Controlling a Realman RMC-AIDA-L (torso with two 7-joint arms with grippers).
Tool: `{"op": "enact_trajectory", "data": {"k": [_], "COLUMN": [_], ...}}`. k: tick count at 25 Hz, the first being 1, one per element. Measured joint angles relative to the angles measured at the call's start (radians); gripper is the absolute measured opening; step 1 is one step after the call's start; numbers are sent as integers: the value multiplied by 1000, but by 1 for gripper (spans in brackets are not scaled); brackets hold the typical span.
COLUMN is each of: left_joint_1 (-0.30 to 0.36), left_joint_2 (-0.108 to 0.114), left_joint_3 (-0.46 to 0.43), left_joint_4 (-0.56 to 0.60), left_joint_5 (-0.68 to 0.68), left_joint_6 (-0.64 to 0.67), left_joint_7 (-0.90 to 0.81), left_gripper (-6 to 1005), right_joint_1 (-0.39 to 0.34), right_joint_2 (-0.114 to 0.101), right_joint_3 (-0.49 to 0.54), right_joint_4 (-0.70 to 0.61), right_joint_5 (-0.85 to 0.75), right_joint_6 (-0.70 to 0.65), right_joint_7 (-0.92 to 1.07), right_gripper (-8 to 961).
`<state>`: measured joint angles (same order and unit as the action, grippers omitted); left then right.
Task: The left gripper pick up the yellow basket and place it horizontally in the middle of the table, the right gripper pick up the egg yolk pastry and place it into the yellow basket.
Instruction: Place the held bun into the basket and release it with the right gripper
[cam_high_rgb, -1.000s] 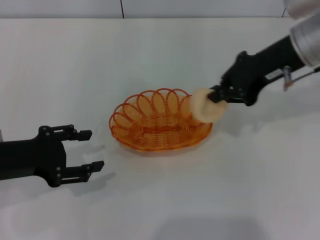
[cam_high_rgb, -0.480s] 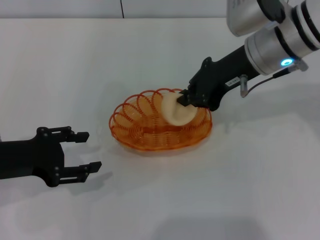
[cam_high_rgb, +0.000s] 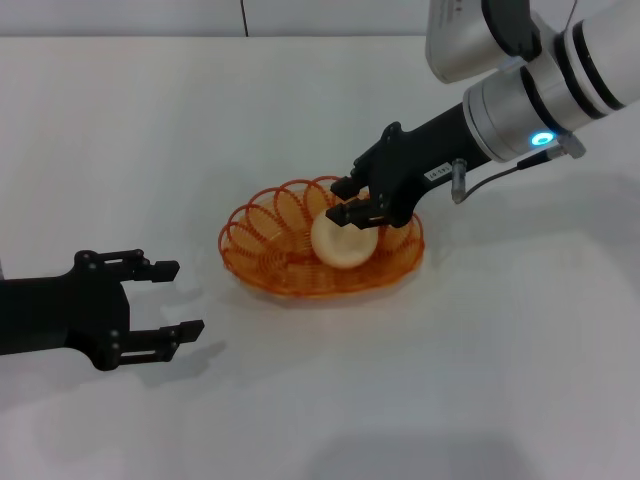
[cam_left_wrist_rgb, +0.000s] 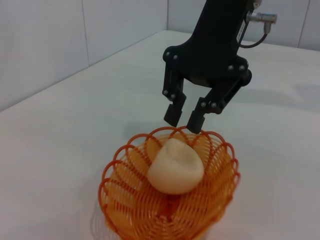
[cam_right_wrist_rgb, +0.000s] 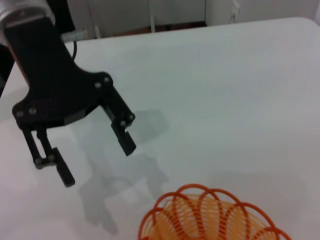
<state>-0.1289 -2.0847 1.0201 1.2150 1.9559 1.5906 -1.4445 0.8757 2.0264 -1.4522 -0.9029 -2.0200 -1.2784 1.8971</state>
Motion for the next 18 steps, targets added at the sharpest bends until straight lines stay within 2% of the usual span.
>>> {"op": "enact_trajectory", "data": {"k": [6, 9, 11, 14, 18], "left_joint_1": [4, 6, 6, 2, -4], "left_joint_2": [0, 1, 2, 3, 6], "left_joint_3": [-4, -9, -10, -21, -43], "left_joint_4": [3, 7, 7, 7, 2], "left_joint_5": [0, 0, 0, 0, -2], "left_joint_6": [0, 0, 0, 4, 8], "left_joint_7": [0, -1, 0, 2, 6], "left_gripper": [721, 721, 722, 722, 722], "right_joint_1": [-12, -70, -118, -188, -259], "right_joint_2": [-7, -15, -17, -18, -19], "right_joint_3": [1, 37, 83, 210, 365], "right_joint_4": [-8, -51, -77, -79, -43], "right_joint_5": [8, 6, 4, 7, 8], "right_joint_6": [-18, -52, -80, -168, -271], "right_joint_7": [-9, -44, -94, -212, -338], "right_gripper": [268, 348, 431, 555, 654]}}
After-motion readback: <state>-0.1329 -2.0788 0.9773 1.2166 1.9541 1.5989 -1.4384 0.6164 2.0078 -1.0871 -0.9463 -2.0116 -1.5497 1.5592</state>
